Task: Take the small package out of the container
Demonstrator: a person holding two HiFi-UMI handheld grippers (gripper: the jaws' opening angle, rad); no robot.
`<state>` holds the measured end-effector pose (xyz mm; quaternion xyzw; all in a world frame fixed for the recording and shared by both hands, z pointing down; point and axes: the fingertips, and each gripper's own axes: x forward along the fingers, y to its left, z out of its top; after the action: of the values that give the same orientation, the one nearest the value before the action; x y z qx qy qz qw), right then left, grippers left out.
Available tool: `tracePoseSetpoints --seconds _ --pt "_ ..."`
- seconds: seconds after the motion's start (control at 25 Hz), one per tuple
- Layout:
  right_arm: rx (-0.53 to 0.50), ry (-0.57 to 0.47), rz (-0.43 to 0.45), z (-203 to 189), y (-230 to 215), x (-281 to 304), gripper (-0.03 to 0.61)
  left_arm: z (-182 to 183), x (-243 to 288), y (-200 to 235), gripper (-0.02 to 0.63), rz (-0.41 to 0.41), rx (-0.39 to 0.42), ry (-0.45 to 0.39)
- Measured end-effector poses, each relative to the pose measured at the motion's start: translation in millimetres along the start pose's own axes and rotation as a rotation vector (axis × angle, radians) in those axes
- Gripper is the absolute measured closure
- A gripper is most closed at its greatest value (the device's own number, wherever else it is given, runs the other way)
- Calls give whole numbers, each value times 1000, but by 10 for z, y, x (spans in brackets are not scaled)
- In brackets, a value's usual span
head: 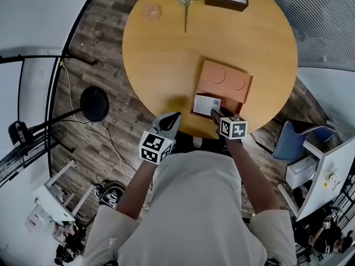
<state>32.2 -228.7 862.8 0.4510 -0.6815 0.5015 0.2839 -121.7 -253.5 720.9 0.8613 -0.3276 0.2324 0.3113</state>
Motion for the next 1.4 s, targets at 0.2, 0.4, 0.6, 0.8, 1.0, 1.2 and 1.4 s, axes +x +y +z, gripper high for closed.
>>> tracePoseSetpoints --seconds 0.2,0.4,0.6,0.8,1.0,1.2,1.4 --pt "-3 -99 -9 133 171 -163 382 81 -95 -5 595 -8 24 -12" --pt "-36 -150 11 195 400 -210 383 132 -173 44 595 -6 37 -18" --pt "-63 -132 27 165 539 -113 383 172 -234 76 595 5 42 -22" --pt "-79 -102 55 211 624 52 383 140 -271 152 595 21 31 -20" --pt "-100 -56 41 253 602 236 405 83 -263 220 595 31 14 -15" --pt "-85 -49 -18 275 536 285 487 -23 -343 303 595 36 0 -9" --pt "-93 -70 -38 320 541 227 515 -16 -412 349 595 28 12 -17"
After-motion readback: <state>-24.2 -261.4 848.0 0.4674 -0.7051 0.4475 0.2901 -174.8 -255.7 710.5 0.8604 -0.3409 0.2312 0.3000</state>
